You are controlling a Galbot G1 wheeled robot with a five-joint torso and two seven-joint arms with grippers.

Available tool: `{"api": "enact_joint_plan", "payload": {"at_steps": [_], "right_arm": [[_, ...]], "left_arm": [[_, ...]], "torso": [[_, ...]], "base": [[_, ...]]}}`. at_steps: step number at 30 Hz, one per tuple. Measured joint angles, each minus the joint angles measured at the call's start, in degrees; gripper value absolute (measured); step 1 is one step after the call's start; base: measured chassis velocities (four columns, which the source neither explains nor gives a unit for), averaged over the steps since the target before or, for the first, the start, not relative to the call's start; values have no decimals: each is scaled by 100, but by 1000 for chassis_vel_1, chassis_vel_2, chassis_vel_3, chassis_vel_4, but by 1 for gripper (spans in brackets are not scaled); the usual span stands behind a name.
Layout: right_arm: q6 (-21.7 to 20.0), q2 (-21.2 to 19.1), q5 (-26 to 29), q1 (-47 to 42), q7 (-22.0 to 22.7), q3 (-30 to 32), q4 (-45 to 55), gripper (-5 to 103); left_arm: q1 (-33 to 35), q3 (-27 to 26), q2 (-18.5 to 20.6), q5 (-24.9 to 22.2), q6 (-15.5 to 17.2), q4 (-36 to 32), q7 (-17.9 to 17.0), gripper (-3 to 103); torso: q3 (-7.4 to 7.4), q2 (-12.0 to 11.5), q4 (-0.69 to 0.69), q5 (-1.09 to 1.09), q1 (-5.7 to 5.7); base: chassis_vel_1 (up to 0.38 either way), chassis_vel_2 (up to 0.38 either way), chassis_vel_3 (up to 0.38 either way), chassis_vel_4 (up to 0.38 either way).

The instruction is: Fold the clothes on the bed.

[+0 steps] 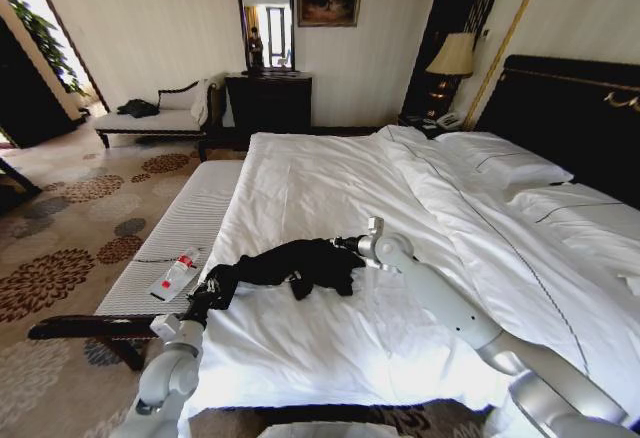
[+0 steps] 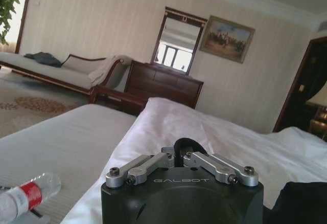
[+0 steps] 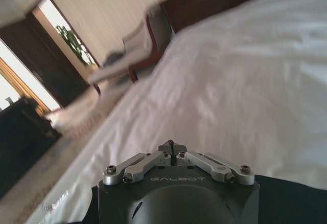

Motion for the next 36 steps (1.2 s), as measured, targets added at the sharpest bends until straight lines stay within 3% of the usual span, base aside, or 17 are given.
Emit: {"api": "enact_joint_plan", "payload": {"at_steps": [4, 5, 9, 11, 16, 20, 22, 27, 30, 32, 33, 36], "right_arm": [[1390, -111, -1286, -556, -957, 751, 618, 0], [1573, -126, -1521, -642, -1077, 882, 726, 0], [2050, -170, -1931, -902, -1207, 1406, 1197, 0], [2086, -175, -1941, -929, -1203, 1478, 1258, 0], [2606, -333, -1981, -1332, -987, 2382, 2124, 0], [2723, -492, -1950, -1473, -823, 2674, 2591, 0], [2773, -683, -1826, -1453, -606, 2850, 2964, 0], [2779, -919, -1717, -1236, -410, 2946, 3212, 0], [2744, -1453, -1395, -707, -54, 3036, 3542, 0], [2738, -1500, -1366, -675, -31, 3044, 3563, 0], [2697, -1818, -1159, -518, 108, 3128, 3708, 0], [2609, -2238, -845, -558, 298, 3449, 3967, 0]], "left_arm": [[-486, -103, 482, -513, 78, -304, -195, 2], [-601, -131, 570, -602, 92, -364, -249, 2], [-1077, -321, 930, -968, 164, -609, -452, 2], [-1136, -352, 978, -1013, 173, -637, -471, 2], [-1780, -777, 1757, -1555, 248, -959, -623, 2], [-2093, -912, 2224, -1893, 306, -1048, -716, 2], [-2498, -958, 2700, -2251, 373, -1052, -843, 2], [-2953, -921, 3071, -2562, 425, -973, -960, 2], [-3698, -817, 3548, -3041, 503, -860, -1070, 2], [-3747, -812, 3581, -3076, 511, -857, -1078, 2], [-3997, -814, 3762, -3311, 556, -885, -1122, 2], [-4022, -1043, 3949, -3558, 607, -1048, -1138, 2]], "torso": [[0, 0, -2, 2, 0], [0, 0, -3, 0, 0], [0, 0, -2, 1, 0], [0, 0, -1, 1, 0], [0, 0, -1, 1, 0], [0, 0, -1, 0, 0], [0, 0, -1, 0, -1], [0, 0, 0, 1, 0], [0, 0, -1, 0, 0], [0, 0, -1, 0, 0], [0, 0, -1, 1, 0], [0, 0, -1, 2, 0]], "base": [[0, 0, 0, 0], [0, 0, 0, 0], [0, 0, 0, 0], [0, 0, 0, 0], [0, 0, 0, 0], [0, 0, 0, 0], [0, 0, 0, 0], [0, 0, 0, 0], [0, 0, 0, 0], [0, 0, 0, 0], [0, 0, 0, 0], [0, 0, 0, 0]]}}
